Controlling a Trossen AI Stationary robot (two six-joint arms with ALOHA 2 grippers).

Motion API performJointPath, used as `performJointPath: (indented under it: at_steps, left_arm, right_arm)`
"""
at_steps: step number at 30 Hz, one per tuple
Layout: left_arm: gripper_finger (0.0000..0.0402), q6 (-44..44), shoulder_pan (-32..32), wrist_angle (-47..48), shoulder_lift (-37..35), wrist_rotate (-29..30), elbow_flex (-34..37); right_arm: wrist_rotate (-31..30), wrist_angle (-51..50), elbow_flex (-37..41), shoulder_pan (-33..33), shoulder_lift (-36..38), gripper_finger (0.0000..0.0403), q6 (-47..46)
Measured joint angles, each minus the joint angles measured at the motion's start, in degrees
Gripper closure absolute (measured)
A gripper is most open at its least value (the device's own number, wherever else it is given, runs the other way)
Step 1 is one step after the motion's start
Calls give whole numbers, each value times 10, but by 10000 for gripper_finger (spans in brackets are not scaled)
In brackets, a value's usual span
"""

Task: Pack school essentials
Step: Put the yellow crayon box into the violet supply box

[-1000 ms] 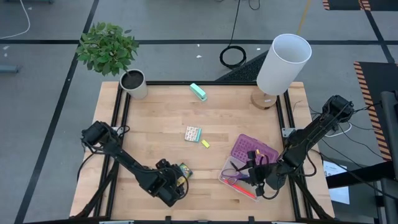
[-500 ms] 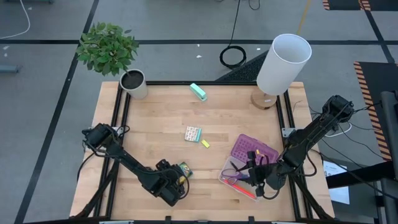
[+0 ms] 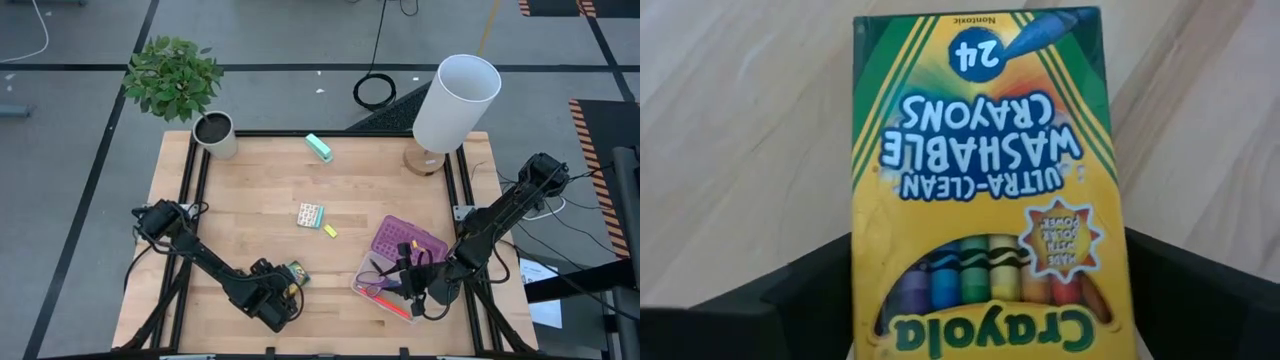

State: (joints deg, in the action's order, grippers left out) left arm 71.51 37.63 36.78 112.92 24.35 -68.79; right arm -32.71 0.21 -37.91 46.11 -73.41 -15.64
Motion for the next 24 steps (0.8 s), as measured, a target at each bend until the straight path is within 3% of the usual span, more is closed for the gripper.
performJointPath:
  at_steps: [8,17,24]
  left_arm:
    - [89,-9,0,-9,1,-1,0]
    - [60,-14,-1,-9,2,1,-3]
    - [71,-61,-9,-12,3,3,-18]
  right_arm:
    - [0,0,0,0,0,255,1]
    - [0,0,0,0,0,255,1]
    - [0,0,0,0,0,255,1]
